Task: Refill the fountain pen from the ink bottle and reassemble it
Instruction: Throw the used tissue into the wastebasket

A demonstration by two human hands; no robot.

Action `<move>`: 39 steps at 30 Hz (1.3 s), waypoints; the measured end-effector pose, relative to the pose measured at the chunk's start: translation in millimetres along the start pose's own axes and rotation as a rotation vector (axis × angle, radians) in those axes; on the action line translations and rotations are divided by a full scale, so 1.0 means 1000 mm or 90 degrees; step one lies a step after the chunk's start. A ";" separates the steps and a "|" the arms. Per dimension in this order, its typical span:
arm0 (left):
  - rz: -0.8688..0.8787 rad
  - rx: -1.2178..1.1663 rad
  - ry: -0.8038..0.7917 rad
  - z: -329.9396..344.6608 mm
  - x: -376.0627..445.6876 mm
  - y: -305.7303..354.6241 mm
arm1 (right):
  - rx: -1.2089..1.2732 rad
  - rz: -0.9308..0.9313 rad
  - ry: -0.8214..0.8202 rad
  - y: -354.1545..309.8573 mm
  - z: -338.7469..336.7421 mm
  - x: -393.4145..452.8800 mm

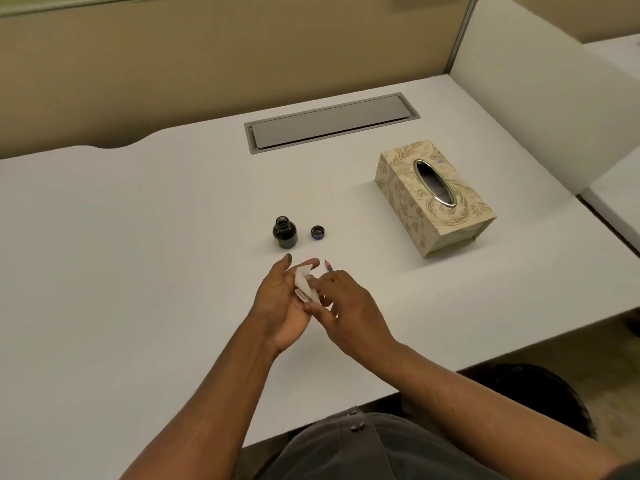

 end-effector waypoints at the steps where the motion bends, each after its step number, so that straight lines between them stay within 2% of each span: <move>1: -0.008 -0.004 -0.015 0.003 0.000 -0.003 | -0.010 0.013 0.012 0.003 -0.002 -0.002; 5: 0.004 0.021 -0.044 0.004 0.007 -0.013 | -0.029 0.066 0.073 0.013 -0.012 -0.013; 8: 0.006 0.095 -0.048 0.004 0.014 -0.024 | -0.026 0.127 0.126 0.024 -0.021 -0.029; 10: 0.005 0.193 -0.048 0.003 0.016 -0.031 | -0.037 0.175 0.149 0.033 -0.027 -0.042; 12: 0.008 0.364 -0.068 0.009 0.016 -0.041 | -0.054 0.248 0.183 0.045 -0.036 -0.061; 15: 0.021 0.530 -0.145 0.028 0.013 -0.061 | -0.053 0.339 0.232 0.059 -0.049 -0.092; 18: 0.054 0.596 -0.182 0.050 0.015 -0.080 | 0.011 0.393 0.301 0.067 -0.069 -0.121; 22: 0.066 0.661 -0.199 0.082 0.023 -0.114 | 0.008 0.408 0.407 0.076 -0.102 -0.156; 26: 0.086 0.729 -0.228 0.118 0.029 -0.150 | 0.086 0.498 0.444 0.111 -0.125 -0.197; 32: 0.074 0.878 -0.367 0.179 0.040 -0.236 | 0.141 0.610 0.540 0.175 -0.176 -0.272; 34: 0.171 0.996 -0.416 0.204 0.043 -0.261 | 0.118 0.637 0.565 0.197 -0.194 -0.299; 39: 0.513 1.272 -0.592 0.277 0.060 -0.323 | 0.090 0.672 0.641 0.256 -0.230 -0.359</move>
Point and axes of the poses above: each hand's wrist, its own x-axis towards the middle knuckle, its own z-axis out of the palm, y = z × x, the point moved 10 cm from there along x, towards the middle knuckle, and after that the axes turned 1 degree about y, right-handed, at the moved point
